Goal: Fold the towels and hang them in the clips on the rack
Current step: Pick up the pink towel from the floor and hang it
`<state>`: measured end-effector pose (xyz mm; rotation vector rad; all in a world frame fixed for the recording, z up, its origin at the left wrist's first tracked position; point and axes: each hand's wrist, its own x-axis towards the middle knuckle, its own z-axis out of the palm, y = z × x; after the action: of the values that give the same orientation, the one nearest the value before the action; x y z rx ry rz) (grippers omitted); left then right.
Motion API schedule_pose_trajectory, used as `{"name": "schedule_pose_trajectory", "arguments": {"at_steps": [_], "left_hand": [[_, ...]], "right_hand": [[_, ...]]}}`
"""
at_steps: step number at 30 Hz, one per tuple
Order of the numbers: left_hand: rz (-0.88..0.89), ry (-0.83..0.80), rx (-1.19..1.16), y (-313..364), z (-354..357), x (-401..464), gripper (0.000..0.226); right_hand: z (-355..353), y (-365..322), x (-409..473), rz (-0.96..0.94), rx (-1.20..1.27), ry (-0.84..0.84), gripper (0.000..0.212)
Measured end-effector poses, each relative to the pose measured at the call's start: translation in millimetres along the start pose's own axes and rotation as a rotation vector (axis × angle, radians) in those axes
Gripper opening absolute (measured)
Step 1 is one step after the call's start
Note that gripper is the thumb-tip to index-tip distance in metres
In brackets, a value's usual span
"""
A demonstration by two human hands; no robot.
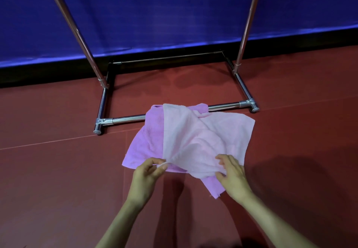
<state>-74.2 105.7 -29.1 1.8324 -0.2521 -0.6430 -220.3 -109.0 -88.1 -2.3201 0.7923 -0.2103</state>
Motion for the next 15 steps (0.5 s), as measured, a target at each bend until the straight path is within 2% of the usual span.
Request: {"name": "schedule_pose_trajectory", "arguments": {"at_steps": [3, 6, 12, 13, 15], "left_hand": [[0.081, 0.031, 0.063, 4, 8, -5, 0.012], [0.169, 0.036, 0.098, 10, 9, -8, 0.02], [0.307, 0.012, 0.127, 25, 9, -10, 0.031], [0.326, -0.008, 0.149, 27, 9, -10, 0.033], [0.329, -0.026, 0.172, 27, 12, -11, 0.032]], "right_hand": [[3, -19, 4, -0.098, 0.042, -0.092, 0.04], [6, -35, 5, -0.098, 0.017, -0.16, 0.039], [12, -53, 9, -0.109, -0.051, -0.202, 0.079], [12, -56, 10, -0.123, -0.053, -0.182, 0.076], [11, -61, 11, -0.156, -0.038, -0.107, 0.057]]}}
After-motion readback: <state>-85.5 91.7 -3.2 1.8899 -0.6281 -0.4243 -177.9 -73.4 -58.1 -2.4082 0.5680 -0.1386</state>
